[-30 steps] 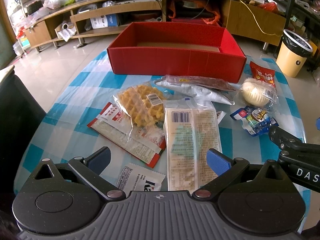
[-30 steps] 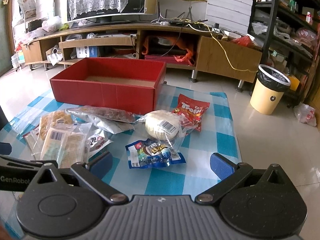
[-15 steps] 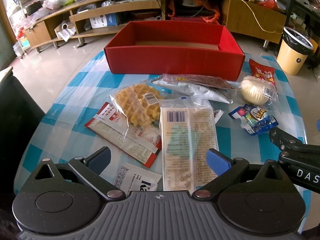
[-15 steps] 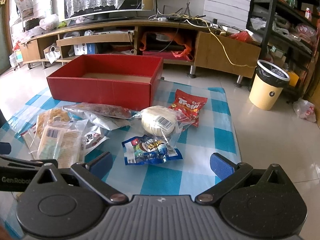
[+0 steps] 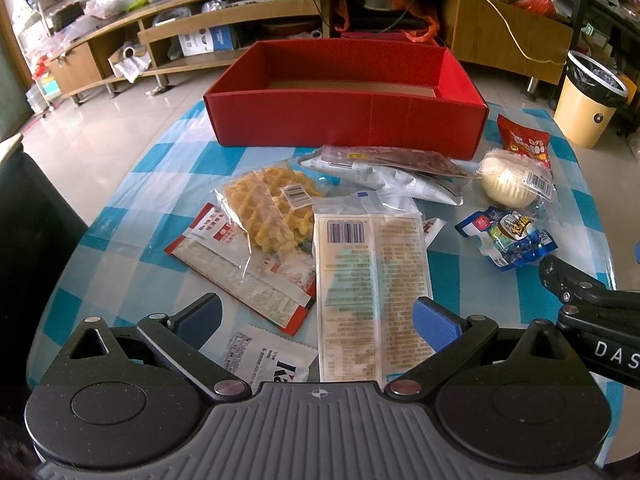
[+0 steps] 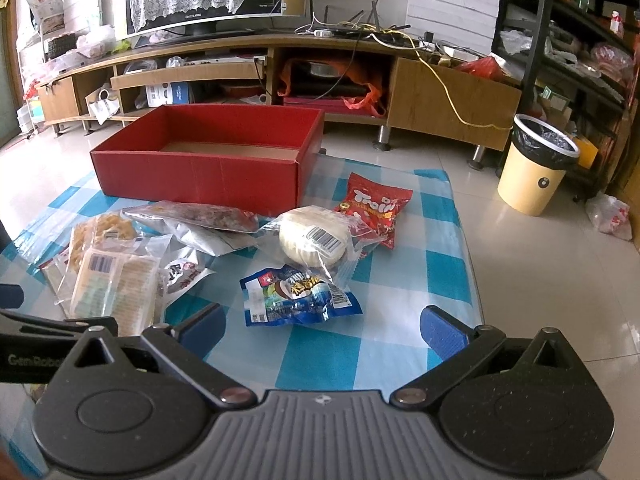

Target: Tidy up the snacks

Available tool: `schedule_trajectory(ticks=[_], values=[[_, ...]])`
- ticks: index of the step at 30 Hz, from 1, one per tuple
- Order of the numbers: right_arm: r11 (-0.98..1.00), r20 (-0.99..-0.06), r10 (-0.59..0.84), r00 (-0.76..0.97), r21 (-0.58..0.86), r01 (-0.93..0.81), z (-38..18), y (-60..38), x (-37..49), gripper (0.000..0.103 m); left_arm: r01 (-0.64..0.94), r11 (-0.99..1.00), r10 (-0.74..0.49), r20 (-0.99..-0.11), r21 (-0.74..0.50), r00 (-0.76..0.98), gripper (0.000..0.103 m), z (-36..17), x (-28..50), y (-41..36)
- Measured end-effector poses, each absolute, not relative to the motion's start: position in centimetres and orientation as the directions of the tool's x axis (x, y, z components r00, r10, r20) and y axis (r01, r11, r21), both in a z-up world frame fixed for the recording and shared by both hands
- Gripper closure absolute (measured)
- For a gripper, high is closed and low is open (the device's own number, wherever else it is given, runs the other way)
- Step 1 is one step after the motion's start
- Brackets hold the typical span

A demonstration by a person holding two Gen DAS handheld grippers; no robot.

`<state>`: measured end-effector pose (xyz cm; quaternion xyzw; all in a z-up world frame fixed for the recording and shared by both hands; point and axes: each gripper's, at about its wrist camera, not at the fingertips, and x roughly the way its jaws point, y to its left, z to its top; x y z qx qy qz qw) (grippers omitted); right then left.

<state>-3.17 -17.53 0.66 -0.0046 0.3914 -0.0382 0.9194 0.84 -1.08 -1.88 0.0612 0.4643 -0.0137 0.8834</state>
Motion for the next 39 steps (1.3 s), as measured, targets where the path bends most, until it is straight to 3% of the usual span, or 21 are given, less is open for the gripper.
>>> schedule_trajectory(ticks=[17,29,34,39], values=[[0.997,-0.724,-0.069,0.686,-0.032,0.066,0.7,-18.0,-3.2,0.000,0.074,0.993,0.037,-0.831,0.093,0.555,0.000,-2.4,1.3,-1.3],[0.988,-0.661,-0.091,0.745,0.031,0.148,3.2,-20.5,-3.5,0.000,0.064,0.989,0.086,-0.875,0.132,0.476,0.000,-4.8,3.9,-3.8],[0.987,-0.701,-0.094,0.707,0.029,0.160,2.5,-21.3,-3.0,0.000,0.048,0.994,0.069,-0.912,0.096,0.405,0.010,-6.1,4.3,-2.8],[0.977,-0.727,-0.110,0.678,0.046,0.209,2.1,-23.3,-2.7,0.004,0.063,0.997,0.022,-0.911,0.053,0.411,0.032,-5.0,3.6,-2.0]])
